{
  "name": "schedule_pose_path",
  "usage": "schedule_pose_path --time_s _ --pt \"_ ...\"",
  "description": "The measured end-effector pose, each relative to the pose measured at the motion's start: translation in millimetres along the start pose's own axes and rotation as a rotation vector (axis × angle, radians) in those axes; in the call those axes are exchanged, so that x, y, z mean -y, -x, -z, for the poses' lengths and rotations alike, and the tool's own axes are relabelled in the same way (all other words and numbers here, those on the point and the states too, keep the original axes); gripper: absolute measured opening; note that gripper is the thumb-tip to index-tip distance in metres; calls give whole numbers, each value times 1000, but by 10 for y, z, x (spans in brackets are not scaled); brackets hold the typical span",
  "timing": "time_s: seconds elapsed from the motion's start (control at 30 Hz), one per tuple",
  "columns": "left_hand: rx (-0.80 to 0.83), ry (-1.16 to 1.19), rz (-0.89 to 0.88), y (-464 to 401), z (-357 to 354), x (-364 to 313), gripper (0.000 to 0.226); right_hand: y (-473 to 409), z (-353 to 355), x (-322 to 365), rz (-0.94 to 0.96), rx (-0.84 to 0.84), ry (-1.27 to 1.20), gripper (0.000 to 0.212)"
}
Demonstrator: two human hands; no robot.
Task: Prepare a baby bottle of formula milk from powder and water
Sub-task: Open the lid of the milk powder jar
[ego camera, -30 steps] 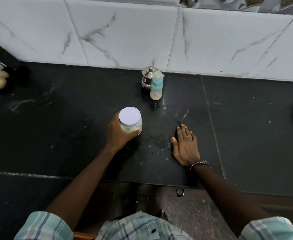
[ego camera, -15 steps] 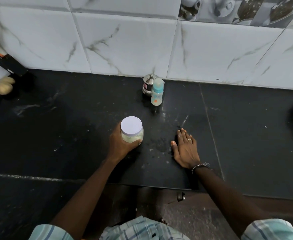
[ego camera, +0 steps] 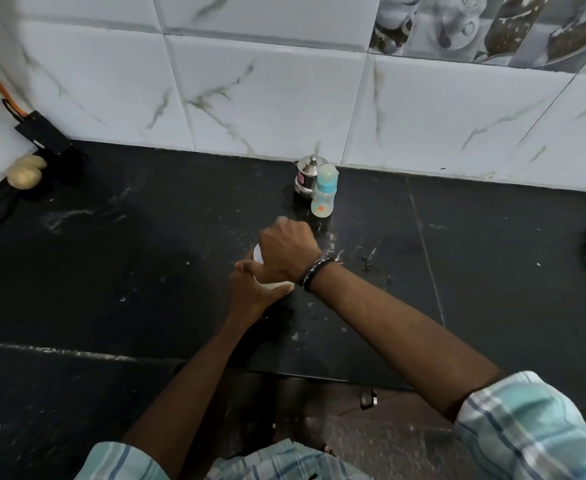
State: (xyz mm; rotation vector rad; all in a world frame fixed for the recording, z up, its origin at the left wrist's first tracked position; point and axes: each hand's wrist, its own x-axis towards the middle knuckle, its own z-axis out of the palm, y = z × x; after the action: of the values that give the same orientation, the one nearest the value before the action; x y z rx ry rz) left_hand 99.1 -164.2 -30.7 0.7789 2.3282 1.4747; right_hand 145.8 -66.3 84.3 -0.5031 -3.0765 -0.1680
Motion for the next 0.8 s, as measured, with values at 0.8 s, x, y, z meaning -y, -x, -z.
schedule_pose_path --time_s 0.8 --pt "36 46 -15 -50 45 36 78 -159 181 -241 209 402 -132 78"
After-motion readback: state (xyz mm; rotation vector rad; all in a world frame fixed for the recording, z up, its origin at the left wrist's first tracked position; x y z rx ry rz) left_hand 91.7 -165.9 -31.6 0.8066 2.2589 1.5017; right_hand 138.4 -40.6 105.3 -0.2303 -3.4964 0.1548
